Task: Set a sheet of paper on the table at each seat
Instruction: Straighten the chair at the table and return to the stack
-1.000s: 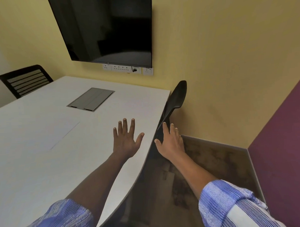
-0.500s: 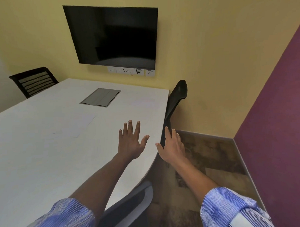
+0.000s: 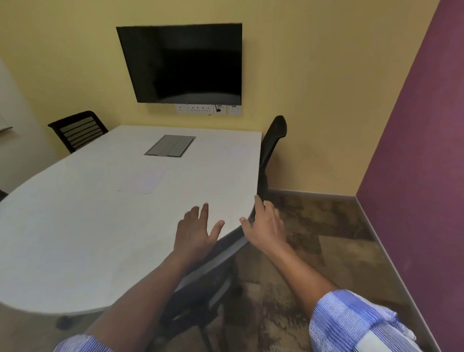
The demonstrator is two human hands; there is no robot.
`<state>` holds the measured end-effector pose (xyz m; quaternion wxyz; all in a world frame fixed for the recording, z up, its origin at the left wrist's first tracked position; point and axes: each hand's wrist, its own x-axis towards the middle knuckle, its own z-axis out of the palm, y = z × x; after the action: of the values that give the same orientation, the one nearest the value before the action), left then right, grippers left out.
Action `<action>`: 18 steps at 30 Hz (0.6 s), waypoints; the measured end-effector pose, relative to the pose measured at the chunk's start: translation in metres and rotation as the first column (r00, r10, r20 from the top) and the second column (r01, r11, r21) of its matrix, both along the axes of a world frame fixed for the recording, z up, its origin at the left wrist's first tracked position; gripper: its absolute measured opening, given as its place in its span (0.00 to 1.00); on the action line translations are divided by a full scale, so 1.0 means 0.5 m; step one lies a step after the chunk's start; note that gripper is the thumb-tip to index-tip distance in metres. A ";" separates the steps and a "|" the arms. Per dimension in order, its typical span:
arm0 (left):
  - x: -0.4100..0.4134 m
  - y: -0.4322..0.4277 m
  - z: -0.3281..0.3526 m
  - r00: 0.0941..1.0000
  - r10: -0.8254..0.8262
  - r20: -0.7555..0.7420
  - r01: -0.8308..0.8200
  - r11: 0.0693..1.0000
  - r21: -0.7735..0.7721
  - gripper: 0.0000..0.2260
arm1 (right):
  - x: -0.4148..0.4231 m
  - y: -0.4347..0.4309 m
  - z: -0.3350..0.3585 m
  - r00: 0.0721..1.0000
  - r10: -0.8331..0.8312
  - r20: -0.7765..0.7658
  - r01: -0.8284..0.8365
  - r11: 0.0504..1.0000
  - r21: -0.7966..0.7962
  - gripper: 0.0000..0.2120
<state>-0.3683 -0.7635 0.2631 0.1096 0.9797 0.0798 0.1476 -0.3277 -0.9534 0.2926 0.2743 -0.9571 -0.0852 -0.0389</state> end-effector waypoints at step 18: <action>-0.345 0.596 0.047 0.992 0.112 0.054 -0.118 0.985 0.124 0.35 | -0.319 0.563 0.045 0.998 0.003 0.059 -0.012 0.989 0.149 0.27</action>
<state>-0.5409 -0.4654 0.2864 0.0403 0.9747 0.1240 0.1814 -0.4872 -0.6721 0.3150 0.3425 -0.9321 -0.0937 -0.0718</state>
